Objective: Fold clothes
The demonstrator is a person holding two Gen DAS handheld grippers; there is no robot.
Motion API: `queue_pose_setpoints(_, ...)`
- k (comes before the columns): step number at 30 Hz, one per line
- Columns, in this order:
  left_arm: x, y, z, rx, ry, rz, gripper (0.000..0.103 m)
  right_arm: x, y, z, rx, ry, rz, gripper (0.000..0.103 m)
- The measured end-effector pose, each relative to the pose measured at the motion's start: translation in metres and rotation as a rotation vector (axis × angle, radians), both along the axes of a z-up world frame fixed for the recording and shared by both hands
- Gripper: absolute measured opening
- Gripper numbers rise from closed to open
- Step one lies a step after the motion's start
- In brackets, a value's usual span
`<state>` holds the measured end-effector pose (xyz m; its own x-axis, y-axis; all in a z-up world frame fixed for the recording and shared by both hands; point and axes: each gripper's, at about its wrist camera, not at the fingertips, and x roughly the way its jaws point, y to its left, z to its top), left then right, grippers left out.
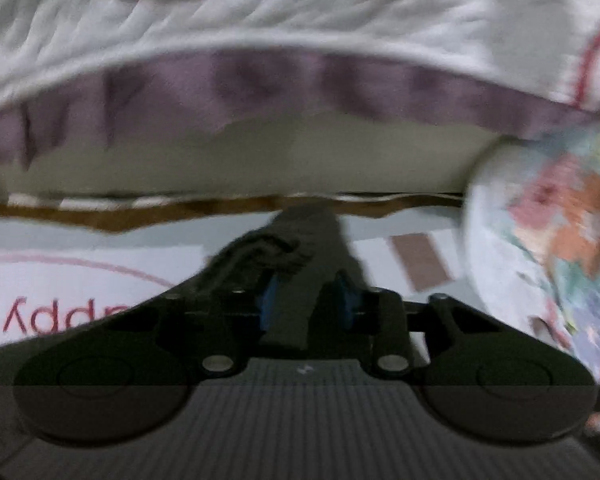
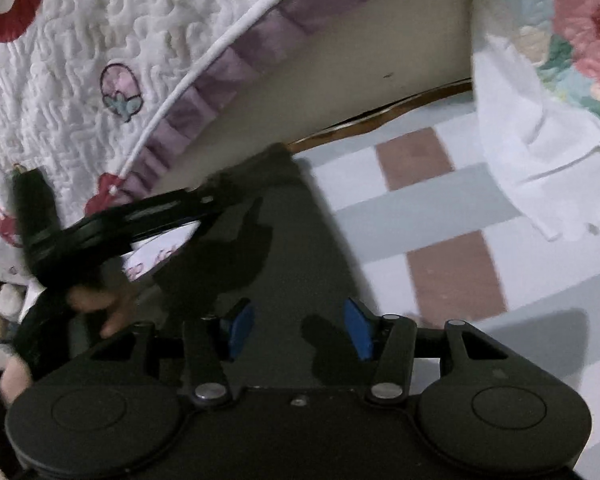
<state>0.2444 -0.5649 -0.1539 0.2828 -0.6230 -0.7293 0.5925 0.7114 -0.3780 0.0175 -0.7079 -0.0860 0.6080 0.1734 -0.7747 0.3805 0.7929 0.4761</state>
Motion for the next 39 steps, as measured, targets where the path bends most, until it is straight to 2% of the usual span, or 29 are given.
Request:
queue_pose_setpoints(2,0.002,0.0,-0.006,0.006,0.009,0.023,0.02,0.005,0.001,-0.006,-0.002,0.021,0.012,0.056)
queue_pose_setpoints(7,-0.003,0.001,-0.007,0.044,-0.003,0.012,0.02,0.014,0.041,-0.015,-0.248,0.138,0.214,0.056)
queue_pose_setpoints(10,-0.005,0.005,-0.008,0.072,0.008,0.003,0.02,0.013,0.047,-0.018,-0.268,0.149,0.259,0.056)
queue_pose_setpoints(12,-0.011,0.003,-0.002,0.122,-0.034,-0.104,0.02,0.011,0.051,-0.02,-0.284,0.156,0.302,0.058)
queue_pose_setpoints(14,-0.018,0.007,0.011,0.201,-0.062,-0.206,0.022,0.006,0.065,-0.026,-0.358,0.19,0.407,0.059)
queue_pose_setpoints(15,-0.023,0.011,0.02,0.245,-0.07,-0.242,0.03,0.003,0.07,-0.027,-0.384,0.199,0.44,0.059)
queue_pose_setpoints(16,-0.027,0.016,0.029,0.289,-0.078,-0.278,0.036,0.0,0.07,-0.026,-0.39,0.195,0.438,0.059)
queue_pose_setpoints(18,-0.036,0.04,0.053,0.291,-0.101,-0.295,0.042,-0.004,0.069,-0.022,-0.398,0.181,0.422,0.059)
queue_pose_setpoints(20,-0.04,0.072,0.07,0.266,-0.102,-0.261,0.044,-0.004,0.06,-0.014,-0.38,0.141,0.357,0.059)
queue_pose_setpoints(22,-0.04,0.117,0.079,0.238,-0.086,-0.183,0.045,-0.006,0.062,0.0,-0.386,0.059,0.316,0.059)
queue_pose_setpoints(24,-0.04,0.164,0.079,0.228,-0.047,-0.11,0.041,-0.008,0.068,0.017,-0.404,-0.049,0.29,0.059)
queue_pose_setpoints(25,-0.039,0.189,0.076,0.235,-0.018,-0.073,0.035,-0.008,0.076,0.024,-0.406,-0.107,0.305,0.059)
queue_pose_setpoints(27,-0.038,0.238,0.065,0.259,0.043,0.021,0.029,-0.003,0.099,0.035,-0.39,-0.186,0.391,0.059)
queue_pose_setpoints(29,-0.044,0.282,0.054,0.263,0.084,0.118,0.028,0.008,0.131,0.037,-0.384,-0.209,0.485,0.058)
queue_pose_setpoints(31,-0.06,0.321,0.039,0.297,0.172,0.196,0.029,0.019,0.164,0.038,-0.379,-0.231,0.577,0.059)
queue_pose_setpoints(34,-0.091,0.353,0.016,0.409,0.301,0.209,0.029,0.029,0.214,0.028,-0.362,-0.248,0.69,0.059)
queue_pose_setpoints(36,-0.108,0.372,0.0,0.394,0.409,0.217,0.034,0.024,0.241,0.021,-0.377,-0.259,0.783,0.058)
queue_pose_setpoints(39,-0.128,0.396,-0.011,0.347,0.478,0.227,0.036,0.008,0.275,0.015,-0.42,-0.295,0.922,0.059)
